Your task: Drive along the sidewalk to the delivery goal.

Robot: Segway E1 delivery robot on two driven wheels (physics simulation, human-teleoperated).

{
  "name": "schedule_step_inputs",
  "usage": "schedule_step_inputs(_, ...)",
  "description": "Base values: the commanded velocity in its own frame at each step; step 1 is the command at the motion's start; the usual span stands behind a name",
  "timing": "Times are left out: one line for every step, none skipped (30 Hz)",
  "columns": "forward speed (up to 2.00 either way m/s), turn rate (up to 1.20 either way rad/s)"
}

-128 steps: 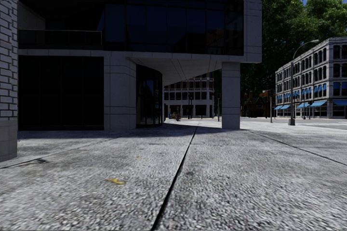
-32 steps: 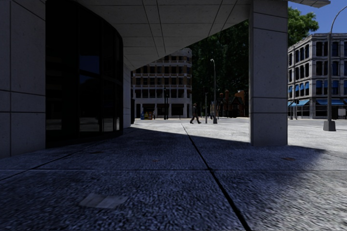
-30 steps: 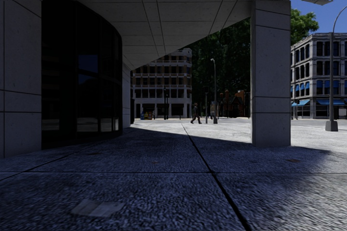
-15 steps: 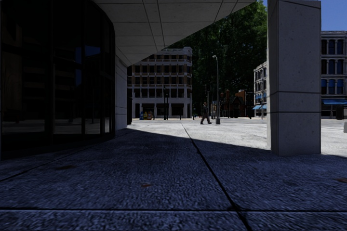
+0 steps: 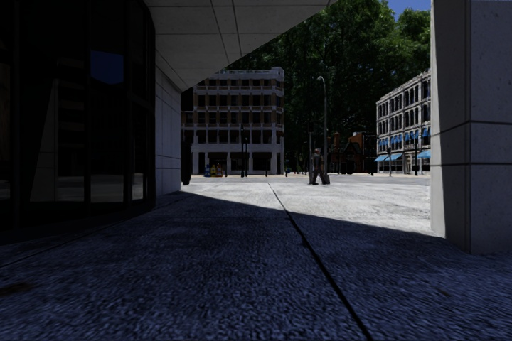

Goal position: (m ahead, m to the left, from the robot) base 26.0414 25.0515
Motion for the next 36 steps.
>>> schedule_step_inputs(2.0, 0.0)
schedule_step_inputs(2.0, 0.0)
schedule_step_inputs(2.0, 0.0)
schedule_step_inputs(2.0, 0.0)
schedule_step_inputs(2.0, 0.0)
schedule_step_inputs(2.0, 0.0)
schedule_step_inputs(2.0, 0.0)
schedule_step_inputs(2.0, 0.0)
schedule_step_inputs(2.0, 0.0)
schedule_step_inputs(2.0, 0.0)
schedule_step_inputs(2.0, 0.0)
schedule_step_inputs(2.0, 0.0)
schedule_step_inputs(2.0, 0.0)
schedule_step_inputs(2.0, 0.0)
schedule_step_inputs(2.0, 0.0)
schedule_step_inputs(2.0, 0.0)
schedule_step_inputs(2.0, 0.0)
schedule_step_inputs(2.0, 0.0)
schedule_step_inputs(2.0, 0.0)
schedule_step_inputs(2.0, 0.0)
schedule_step_inputs(2.0, 0.0)
schedule_step_inputs(2.0, 0.0)
schedule_step_inputs(2.0, 0.0)
schedule_step_inputs(2.0, 0.0)
schedule_step_inputs(2.0, 0.0)
schedule_step_inputs(2.0, 0.0)
schedule_step_inputs(2.0, 0.0)
schedule_step_inputs(2.0, 0.0)
schedule_step_inputs(2.0, 0.0)
schedule_step_inputs(2.0, 0.0)
schedule_step_inputs(2.0, 0.0)
schedule_step_inputs(2.0, 0.0)
schedule_step_inputs(2.0, 0.0)
schedule_step_inputs(2.0, 0.0)
schedule_step_inputs(2.0, 0.0)
schedule_step_inputs(2.0, 0.0)
